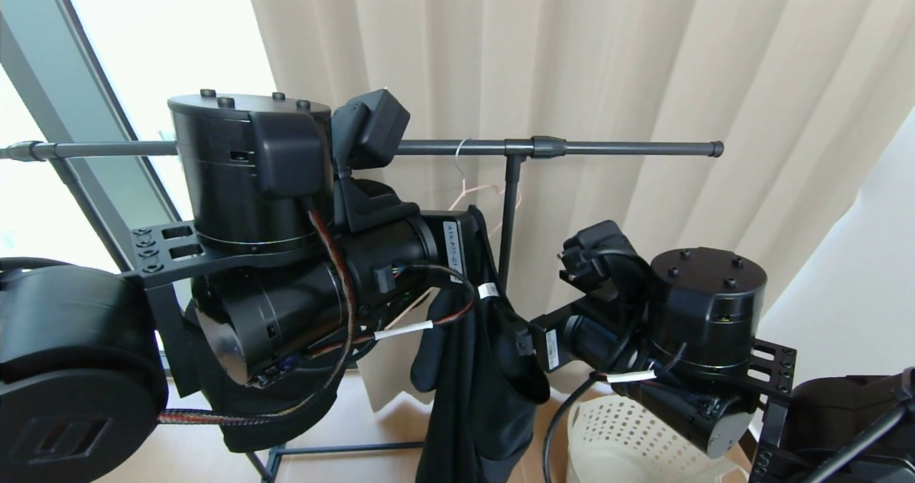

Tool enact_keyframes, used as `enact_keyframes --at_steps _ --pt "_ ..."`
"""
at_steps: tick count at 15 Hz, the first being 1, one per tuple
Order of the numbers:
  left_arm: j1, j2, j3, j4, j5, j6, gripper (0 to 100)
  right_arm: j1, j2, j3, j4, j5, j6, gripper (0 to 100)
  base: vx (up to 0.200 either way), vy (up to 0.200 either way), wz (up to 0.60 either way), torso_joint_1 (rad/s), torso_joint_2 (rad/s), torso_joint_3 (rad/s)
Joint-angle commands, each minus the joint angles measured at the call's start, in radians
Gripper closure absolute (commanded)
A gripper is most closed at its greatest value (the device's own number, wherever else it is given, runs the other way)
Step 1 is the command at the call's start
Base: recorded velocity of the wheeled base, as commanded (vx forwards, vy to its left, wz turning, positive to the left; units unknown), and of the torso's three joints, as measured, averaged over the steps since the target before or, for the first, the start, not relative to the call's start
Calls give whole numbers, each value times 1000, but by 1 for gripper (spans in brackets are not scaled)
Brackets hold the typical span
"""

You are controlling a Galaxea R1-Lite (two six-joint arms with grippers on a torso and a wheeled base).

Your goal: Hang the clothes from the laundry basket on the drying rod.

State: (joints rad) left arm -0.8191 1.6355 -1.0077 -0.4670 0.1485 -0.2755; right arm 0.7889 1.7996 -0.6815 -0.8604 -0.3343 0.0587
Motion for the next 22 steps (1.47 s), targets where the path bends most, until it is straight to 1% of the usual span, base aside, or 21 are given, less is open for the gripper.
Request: enact_keyframes --at_steps 1,3,4,6,8,10,17,18,19,22 --pt "0 -10 3 -1 0 -1 100 -4 11 2 0 0 0 0 0 0 0 0 0 0" --pt "0 -25 17 -1 -1 13 100 -13 29 3 3 0 -8 0 0 0 0 0 0 0" --pt "0 -29 17 -1 -1 21 100 -25 34 5 3 1 -25 0 0 0 0 0 0 0" --pt "2 -39 21 -1 -3 22 100 -28 30 19 3 1 -31 0 0 0 0 0 0 0" --pt "8 -40 23 -1 -3 29 100 -40 29 34 1 1 -69 0 0 0 0 0 0 0" --pt "8 -42 24 -1 -3 30 100 -42 27 42 -3 4 -89 0 0 0 0 0 0 0" --pt "28 -42 40 -1 -4 62 100 -68 18 40 -6 3 -92 0 0 0 0 0 0 0" --pt "28 -42 40 -1 -4 62 100 -68 18 40 -6 3 -92 100 0 0 0 0 0 0" --pt "31 -43 40 -1 -6 62 100 -69 18 37 -6 3 -92 100 0 0 0 0 0 0" --pt "63 -39 52 -1 -12 75 100 -116 -5 23 -6 1 -94 100 0 0 0 0 0 0"
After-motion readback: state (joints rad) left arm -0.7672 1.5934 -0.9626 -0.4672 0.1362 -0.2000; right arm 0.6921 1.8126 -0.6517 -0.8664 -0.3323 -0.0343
